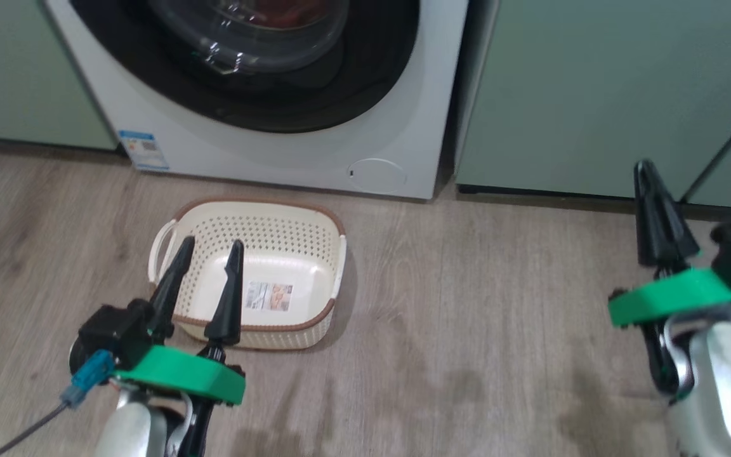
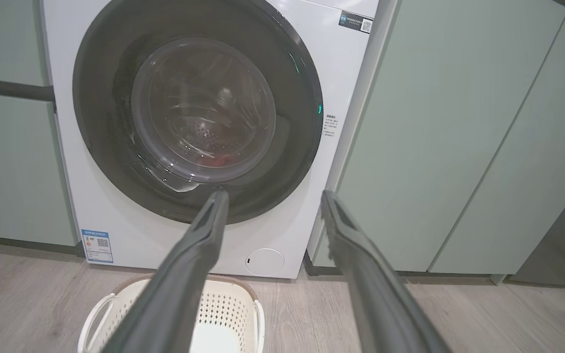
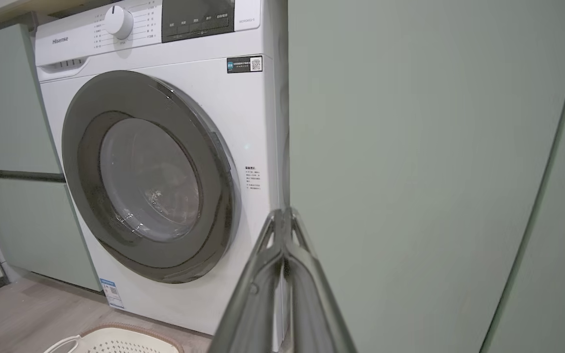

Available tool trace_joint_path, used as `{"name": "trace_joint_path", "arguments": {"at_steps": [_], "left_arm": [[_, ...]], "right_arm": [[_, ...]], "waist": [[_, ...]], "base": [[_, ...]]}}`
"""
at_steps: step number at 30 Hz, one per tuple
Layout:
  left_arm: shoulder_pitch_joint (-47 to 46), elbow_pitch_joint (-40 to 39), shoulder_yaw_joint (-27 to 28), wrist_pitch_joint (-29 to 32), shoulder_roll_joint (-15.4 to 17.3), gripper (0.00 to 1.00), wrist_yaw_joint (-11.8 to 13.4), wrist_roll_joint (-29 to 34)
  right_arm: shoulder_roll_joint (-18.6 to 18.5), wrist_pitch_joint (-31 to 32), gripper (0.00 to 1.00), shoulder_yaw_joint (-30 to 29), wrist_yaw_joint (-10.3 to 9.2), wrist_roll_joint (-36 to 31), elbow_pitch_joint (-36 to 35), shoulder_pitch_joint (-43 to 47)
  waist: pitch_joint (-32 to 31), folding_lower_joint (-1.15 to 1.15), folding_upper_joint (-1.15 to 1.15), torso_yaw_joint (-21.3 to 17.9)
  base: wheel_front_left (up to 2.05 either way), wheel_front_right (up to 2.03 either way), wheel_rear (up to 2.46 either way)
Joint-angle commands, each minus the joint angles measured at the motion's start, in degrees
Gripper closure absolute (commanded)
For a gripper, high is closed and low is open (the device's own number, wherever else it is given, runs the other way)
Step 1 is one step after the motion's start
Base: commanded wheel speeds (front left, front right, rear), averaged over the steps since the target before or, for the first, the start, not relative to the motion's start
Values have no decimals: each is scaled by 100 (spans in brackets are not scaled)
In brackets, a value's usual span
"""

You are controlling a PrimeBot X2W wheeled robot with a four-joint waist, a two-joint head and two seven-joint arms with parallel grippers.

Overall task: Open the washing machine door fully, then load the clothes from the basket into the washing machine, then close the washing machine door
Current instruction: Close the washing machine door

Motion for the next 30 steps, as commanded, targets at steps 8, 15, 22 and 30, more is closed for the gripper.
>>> {"name": "trace_joint_path", "arguments": {"at_steps": [8,15,22,30], "left_arm": [[-43,-156,296,-56,64,0,34,-113],[21,-27,302,-56,64,0,128,-191],[117,89,227,-56,64,0,239,90],[111,139,178,-56,64,0,318,110]], "right_arm": [[242,-13,100,-205,-1,-371,-564,521],[435,-13,100,-293,-1,-401,-498,937],[505,-13,0,-385,-1,-702,-254,1101],[526,-13,0,-426,-1,-807,-244,1091]], "waist": [[-82,0,0,-269],[-115,0,0,-391],[-175,0,0,-479],[-180,0,0,-404]], "base": [[0,0,0],[0,0,0],[0,0,0],[0,0,0]]}}
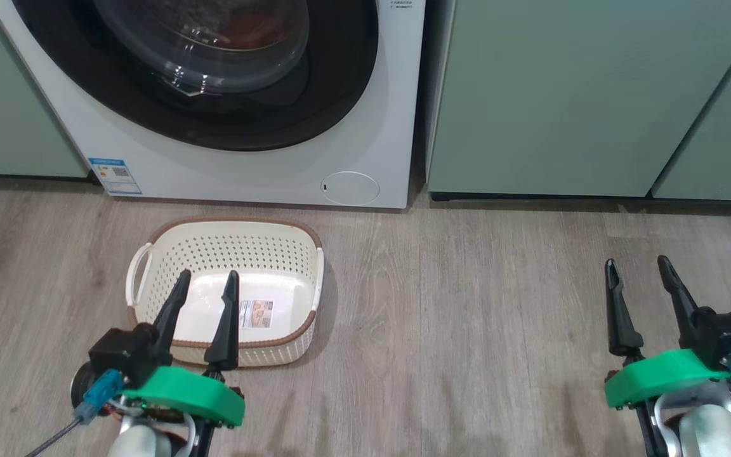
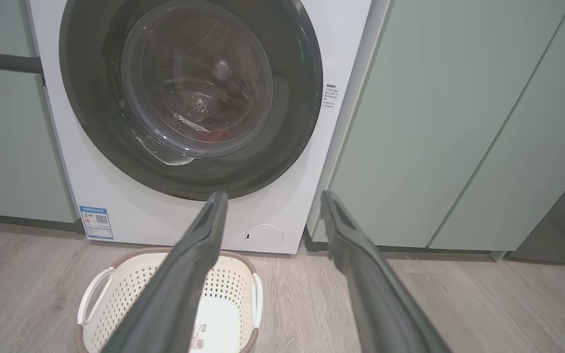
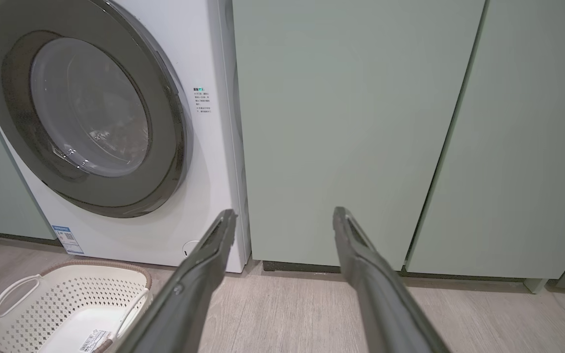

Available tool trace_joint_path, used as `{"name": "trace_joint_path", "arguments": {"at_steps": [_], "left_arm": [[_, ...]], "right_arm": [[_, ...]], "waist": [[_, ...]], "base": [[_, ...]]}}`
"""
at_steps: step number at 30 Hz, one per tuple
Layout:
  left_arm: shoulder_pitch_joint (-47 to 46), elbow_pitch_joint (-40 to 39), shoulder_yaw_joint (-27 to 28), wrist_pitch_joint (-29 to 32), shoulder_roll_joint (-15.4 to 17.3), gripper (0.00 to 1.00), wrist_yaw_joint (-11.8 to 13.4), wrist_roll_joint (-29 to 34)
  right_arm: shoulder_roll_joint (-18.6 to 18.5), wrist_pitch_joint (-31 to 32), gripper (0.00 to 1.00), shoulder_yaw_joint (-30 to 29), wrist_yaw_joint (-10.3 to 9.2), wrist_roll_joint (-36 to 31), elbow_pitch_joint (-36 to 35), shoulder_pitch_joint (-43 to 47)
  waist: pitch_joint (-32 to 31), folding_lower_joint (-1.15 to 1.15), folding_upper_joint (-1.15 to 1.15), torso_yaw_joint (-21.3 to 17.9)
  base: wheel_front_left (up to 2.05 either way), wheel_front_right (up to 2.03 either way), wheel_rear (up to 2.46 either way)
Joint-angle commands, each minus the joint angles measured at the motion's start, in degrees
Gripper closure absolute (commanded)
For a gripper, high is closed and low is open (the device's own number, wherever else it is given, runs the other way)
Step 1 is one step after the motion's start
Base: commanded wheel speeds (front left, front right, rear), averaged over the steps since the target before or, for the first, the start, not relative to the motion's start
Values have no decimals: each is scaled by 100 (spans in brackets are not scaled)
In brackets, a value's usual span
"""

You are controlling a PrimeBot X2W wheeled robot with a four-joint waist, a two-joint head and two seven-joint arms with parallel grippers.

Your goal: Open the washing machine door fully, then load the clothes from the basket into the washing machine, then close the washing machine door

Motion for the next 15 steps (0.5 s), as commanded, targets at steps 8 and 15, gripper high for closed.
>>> {"name": "trace_joint_path", "arguments": {"at_steps": [8,15], "left_arm": [[-172,-277,183,-56,61,0,57,86],[-153,-166,177,-56,61,0,56,70]], "right_arm": [[15,-14,0,161,-1,-28,-205,-200],[16,-14,0,189,-1,25,-207,-196]], "waist": [[-2,0,0,28],[-4,0,0,41]], "base": [[0,0,0],[0,0,0]]}}
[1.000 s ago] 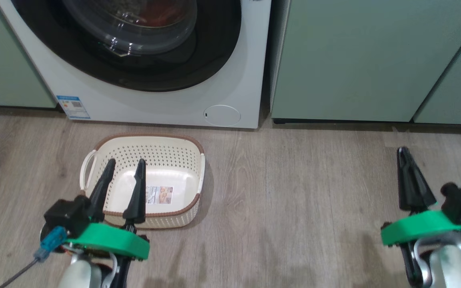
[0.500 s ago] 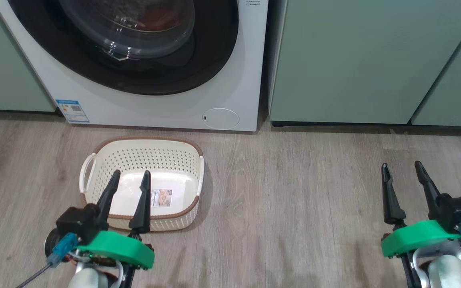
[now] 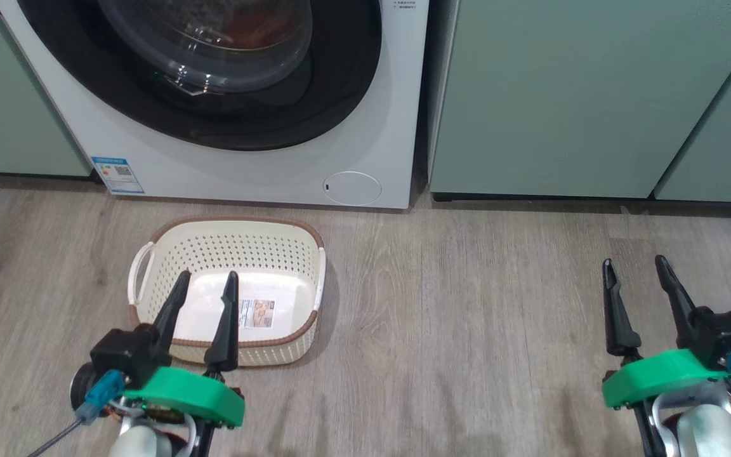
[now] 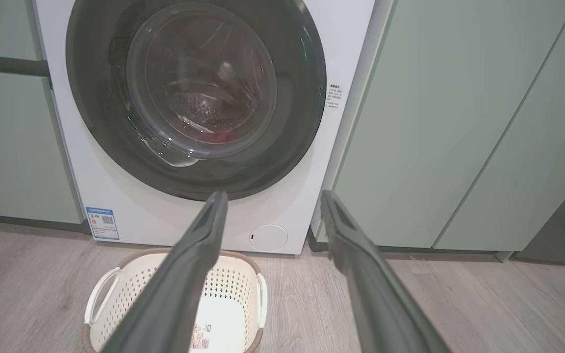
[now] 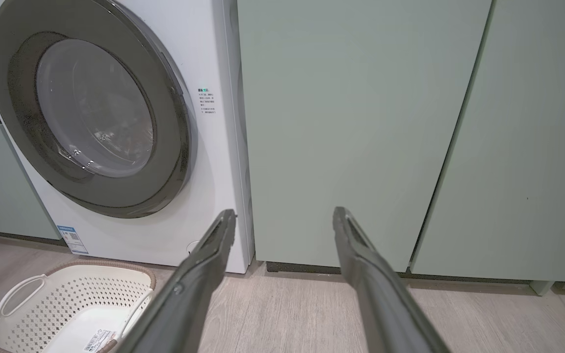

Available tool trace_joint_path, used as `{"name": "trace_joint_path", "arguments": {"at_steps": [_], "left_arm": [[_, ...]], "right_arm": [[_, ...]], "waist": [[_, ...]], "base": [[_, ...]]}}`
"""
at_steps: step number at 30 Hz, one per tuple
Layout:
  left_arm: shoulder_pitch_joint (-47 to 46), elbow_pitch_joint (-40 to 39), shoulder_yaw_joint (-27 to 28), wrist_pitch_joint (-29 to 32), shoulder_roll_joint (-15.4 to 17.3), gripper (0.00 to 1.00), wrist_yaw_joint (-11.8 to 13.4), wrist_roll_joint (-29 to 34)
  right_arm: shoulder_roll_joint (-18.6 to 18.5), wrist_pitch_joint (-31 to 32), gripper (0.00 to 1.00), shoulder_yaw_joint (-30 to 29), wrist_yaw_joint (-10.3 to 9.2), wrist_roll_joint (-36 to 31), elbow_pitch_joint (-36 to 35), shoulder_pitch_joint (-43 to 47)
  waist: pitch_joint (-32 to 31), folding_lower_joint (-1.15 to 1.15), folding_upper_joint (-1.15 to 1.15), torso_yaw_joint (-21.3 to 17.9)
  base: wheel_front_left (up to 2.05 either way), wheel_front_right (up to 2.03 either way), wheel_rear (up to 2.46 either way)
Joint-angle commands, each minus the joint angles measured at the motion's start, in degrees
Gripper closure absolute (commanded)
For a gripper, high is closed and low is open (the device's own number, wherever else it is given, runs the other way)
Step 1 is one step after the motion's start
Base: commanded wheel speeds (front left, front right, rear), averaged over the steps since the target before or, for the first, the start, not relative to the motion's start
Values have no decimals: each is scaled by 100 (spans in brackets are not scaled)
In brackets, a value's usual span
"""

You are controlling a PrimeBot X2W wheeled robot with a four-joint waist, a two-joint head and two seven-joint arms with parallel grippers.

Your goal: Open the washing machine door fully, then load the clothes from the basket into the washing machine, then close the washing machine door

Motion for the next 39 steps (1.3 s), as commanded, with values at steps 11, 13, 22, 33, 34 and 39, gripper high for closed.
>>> {"name": "trace_joint_path", "arguments": {"at_steps": [11,13,22,33,34,39], "left_arm": [[-129,-125,225,-56,61,0,140,187],[-126,-124,227,-56,61,0,139,208],[-97,-156,195,-56,61,0,58,215],[-89,-127,237,-56,61,0,9,56],[-88,-123,239,-56,61,0,2,48],[-86,-91,239,-56,61,0,-16,-1]], "right_arm": [[0,-14,0,194,-1,54,-184,-186],[0,-14,0,203,-1,55,-186,-185],[0,-14,0,214,-1,52,-187,-180],[0,-14,0,201,-1,16,-195,-177],[0,-14,0,196,-1,15,-195,-174],[0,-14,0,196,-1,6,-187,-169]], "waist": [[-17,0,0,47],[-17,0,0,55],[-13,0,0,85],[-18,0,0,109],[-17,0,0,114],[-11,0,0,134]], "base": [[0,0,0],[0,0,0],[0,0,0],[0,0,0],[0,0,0],[0,0,0]]}}
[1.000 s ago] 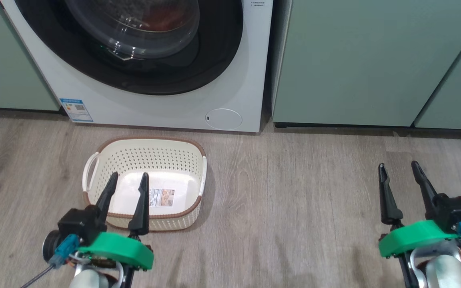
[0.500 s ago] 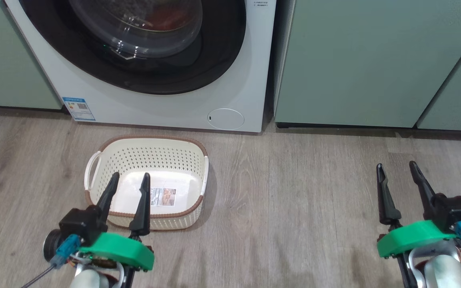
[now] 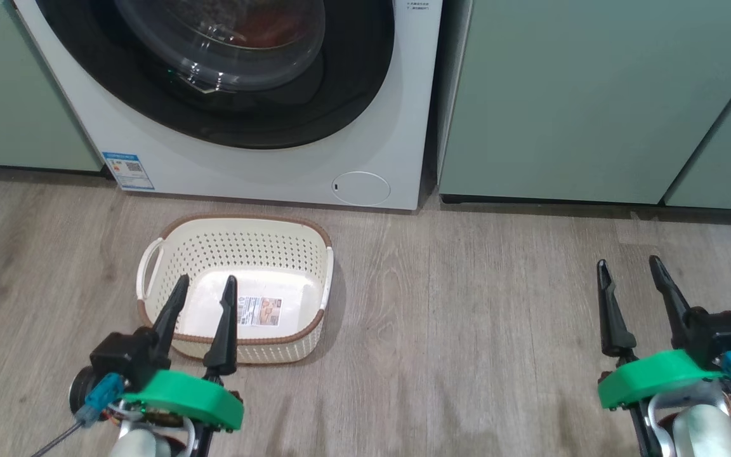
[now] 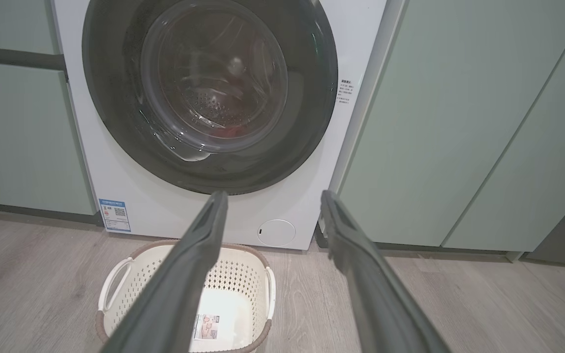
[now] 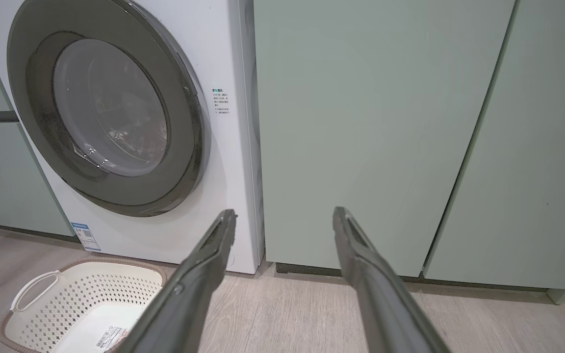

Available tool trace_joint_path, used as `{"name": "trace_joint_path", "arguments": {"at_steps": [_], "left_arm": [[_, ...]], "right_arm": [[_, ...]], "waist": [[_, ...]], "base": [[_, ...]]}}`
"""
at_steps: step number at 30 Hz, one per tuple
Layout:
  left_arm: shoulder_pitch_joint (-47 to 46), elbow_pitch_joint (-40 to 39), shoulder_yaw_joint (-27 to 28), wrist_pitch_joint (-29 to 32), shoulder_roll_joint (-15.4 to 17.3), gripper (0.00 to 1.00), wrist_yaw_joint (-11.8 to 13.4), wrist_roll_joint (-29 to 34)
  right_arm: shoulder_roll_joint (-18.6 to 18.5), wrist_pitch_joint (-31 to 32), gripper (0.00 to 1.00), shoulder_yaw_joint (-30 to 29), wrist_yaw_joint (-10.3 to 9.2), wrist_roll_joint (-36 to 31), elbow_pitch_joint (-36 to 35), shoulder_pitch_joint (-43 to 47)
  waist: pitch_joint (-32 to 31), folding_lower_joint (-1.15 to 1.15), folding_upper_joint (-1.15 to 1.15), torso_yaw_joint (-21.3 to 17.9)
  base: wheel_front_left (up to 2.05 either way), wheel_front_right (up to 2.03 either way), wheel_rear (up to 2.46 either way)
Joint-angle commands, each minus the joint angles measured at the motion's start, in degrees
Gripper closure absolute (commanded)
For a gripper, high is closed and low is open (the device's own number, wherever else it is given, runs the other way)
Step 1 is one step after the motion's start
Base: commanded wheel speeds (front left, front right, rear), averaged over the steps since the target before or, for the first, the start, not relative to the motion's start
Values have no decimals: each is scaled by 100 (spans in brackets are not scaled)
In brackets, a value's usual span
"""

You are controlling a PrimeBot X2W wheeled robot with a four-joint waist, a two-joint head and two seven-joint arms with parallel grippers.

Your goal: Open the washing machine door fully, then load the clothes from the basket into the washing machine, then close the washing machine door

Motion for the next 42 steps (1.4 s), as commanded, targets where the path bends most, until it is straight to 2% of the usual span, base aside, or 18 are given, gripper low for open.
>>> {"name": "trace_joint_path", "arguments": {"at_steps": [1,4,5,10,42], "left_arm": [[-130,-147,219,-56,60,0,-16,-44],[-124,-124,217,-56,60,0,-24,-73],[1,42,4,0,0,100,-3,-53],[200,489,-32,43,-20,100,0,-90],[11,498,278,570,0,100,-92,-2072]], "right_arm": [[-8,-14,0,119,-1,-5,-187,-172],[-8,-14,0,129,-1,-1,-183,-174],[0,0,100,3,0,2,5,-2],[9,24,100,24,1,40,456,143],[4,563,100,8,1,2282,375,-5]], "waist": [[4,0,0,8],[4,0,0,18],[4,0,0,18],[5,0,0,18],[20,0,0,-75]], "base": [[0,0,0],[0,0,0],[0,0,0],[0,0,0],[0,0,0]]}}
